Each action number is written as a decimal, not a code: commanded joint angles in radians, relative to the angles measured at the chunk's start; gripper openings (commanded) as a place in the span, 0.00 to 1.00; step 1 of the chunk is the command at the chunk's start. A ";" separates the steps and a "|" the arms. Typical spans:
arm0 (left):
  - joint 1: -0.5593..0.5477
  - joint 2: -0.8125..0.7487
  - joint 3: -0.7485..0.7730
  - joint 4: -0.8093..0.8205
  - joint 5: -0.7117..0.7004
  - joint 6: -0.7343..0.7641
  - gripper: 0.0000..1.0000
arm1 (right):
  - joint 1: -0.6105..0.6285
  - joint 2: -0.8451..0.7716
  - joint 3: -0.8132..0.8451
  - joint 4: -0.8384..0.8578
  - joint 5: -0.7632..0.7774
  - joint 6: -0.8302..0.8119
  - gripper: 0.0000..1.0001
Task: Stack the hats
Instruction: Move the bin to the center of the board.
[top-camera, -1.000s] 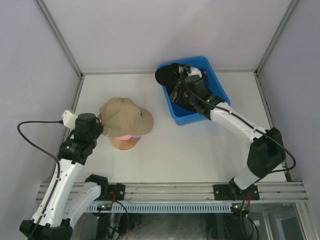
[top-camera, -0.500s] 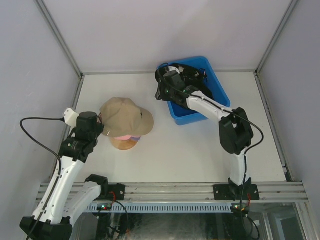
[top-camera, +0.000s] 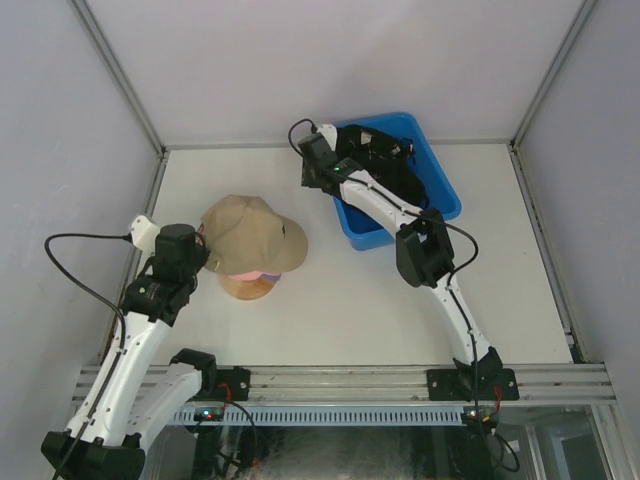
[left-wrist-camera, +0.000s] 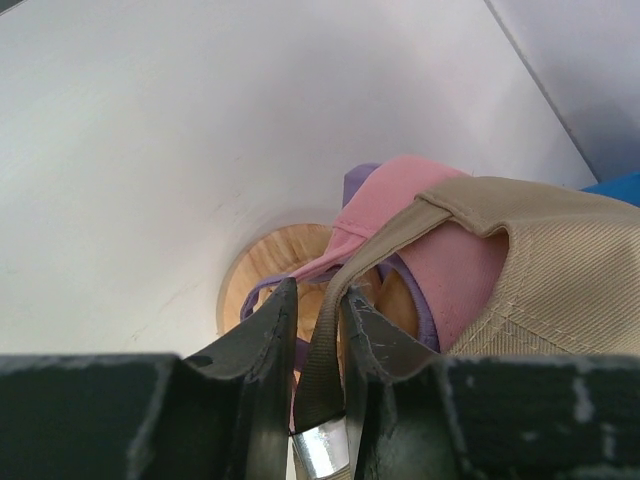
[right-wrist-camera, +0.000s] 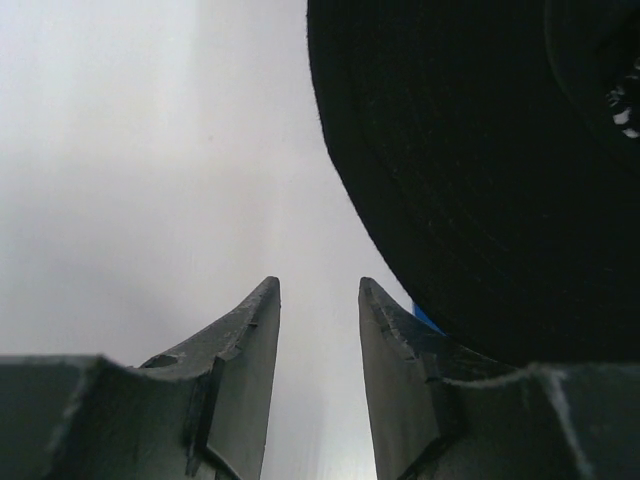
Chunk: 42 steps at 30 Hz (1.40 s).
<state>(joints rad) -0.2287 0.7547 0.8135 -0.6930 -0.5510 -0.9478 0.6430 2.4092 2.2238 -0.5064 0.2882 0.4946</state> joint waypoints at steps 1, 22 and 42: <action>0.001 -0.003 -0.026 0.060 -0.015 0.041 0.27 | -0.018 0.049 0.119 -0.080 0.201 0.004 0.36; 0.000 -0.016 -0.027 0.035 -0.025 0.056 0.28 | -0.108 -0.133 -0.068 0.051 -0.031 0.059 0.37; 0.002 -0.047 -0.030 0.026 -0.030 0.086 0.29 | -0.067 -0.602 -0.977 0.582 -0.575 0.368 0.52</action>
<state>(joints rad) -0.2287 0.7090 0.8135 -0.6827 -0.5552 -0.8978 0.5735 1.8797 1.3293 -0.0998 -0.1783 0.7841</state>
